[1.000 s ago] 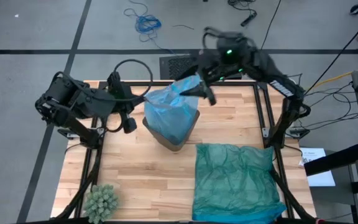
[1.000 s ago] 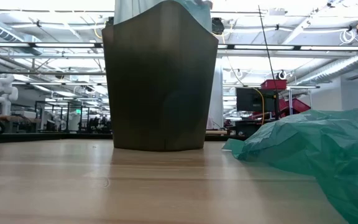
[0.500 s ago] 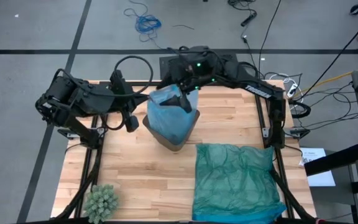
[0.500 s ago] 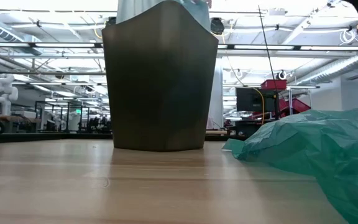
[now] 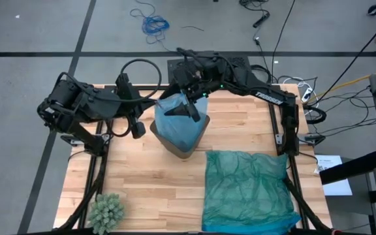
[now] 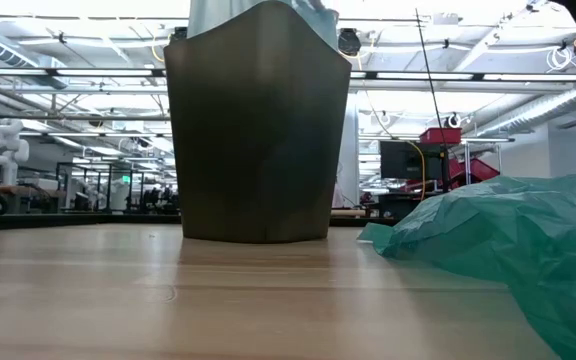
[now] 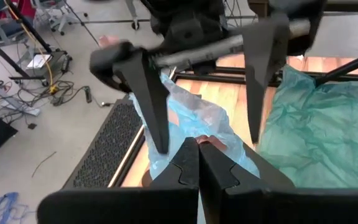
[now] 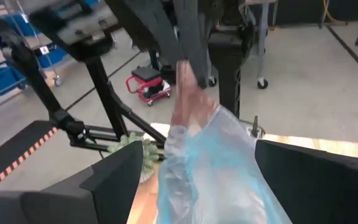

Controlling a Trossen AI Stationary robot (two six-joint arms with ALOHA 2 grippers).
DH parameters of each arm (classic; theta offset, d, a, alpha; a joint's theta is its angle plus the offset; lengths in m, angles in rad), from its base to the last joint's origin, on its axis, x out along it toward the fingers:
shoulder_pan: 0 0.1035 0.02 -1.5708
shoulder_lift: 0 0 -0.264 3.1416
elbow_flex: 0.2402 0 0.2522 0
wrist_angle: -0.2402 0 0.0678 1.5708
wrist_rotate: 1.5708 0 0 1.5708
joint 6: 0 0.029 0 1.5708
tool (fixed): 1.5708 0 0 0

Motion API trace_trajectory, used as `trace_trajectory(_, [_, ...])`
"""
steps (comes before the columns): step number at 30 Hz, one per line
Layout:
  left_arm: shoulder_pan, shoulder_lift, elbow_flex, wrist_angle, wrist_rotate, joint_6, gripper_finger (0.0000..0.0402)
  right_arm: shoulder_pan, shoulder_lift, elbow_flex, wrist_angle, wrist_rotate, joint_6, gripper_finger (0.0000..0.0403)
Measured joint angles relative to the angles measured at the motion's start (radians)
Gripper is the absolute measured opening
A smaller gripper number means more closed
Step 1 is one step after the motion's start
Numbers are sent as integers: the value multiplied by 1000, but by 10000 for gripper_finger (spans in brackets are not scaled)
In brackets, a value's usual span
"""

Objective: Place trash/remove bag and relplace
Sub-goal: Remove the light blue trash bag from the black trash bin

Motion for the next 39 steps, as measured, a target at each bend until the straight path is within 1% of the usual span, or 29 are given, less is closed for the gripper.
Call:
trace_trajectory(5, [0, 0, 0, 14, 0, 3, 0, 0, 37, 0, 14, 19, -1, 305])
trace_trajectory(9, [0, 0, 0, 85, 4, 64, 0, -3, 70, 0, 2, 51, -29, 305])
trace_trajectory(14, [-1, -9, -1, 138, 6, 104, 0, -9, 83, 0, 4, 52, -47, 304])
trace_trajectory(17, [0, -19, 0, 164, 6, 106, 0, -11, 83, 0, 5, 59, -59, 290])
trace_trajectory(19, [0, -27, -1, 183, 6, 126, 0, -10, 83, 0, 3, 78, -68, 263])
trace_trajectory(21, [0, -31, -1, 230, 5, 153, 0, -10, 83, 0, 2, 103, -78, 222])
trace_trajectory(23, [-1, -39, -1, 271, 4, 190, 0, -13, 83, 0, -4, 106, -80, 169])
trace_trajectory(27, [0, -56, 0, 328, -4, 232, 0, -22, 83, 0, -10, 106, -84, 46])
trace_trajectory(28, [0, -62, 0, 336, -5, 235, 0, -23, 83, 0, -10, 106, -85, 24])
trace_trajectory(29, [0, -66, 0, 344, -6, 235, 0, -25, 83, 0, -9, 106, -86, 13])
trace_trajectory(33, [0, -78, -1, 366, -9, 243, 0, -31, 83, 0, -27, 103, -77, 14])
trace_trajectory(37, [0, -86, -2, 413, -16, 308, 0, -33, 82, 2, -66, 102, -98, 3])
trace_trajectory(39, [0, -92, -2, 424, -16, 315, 0, -32, 79, 2, -76, 98, -104, 2])
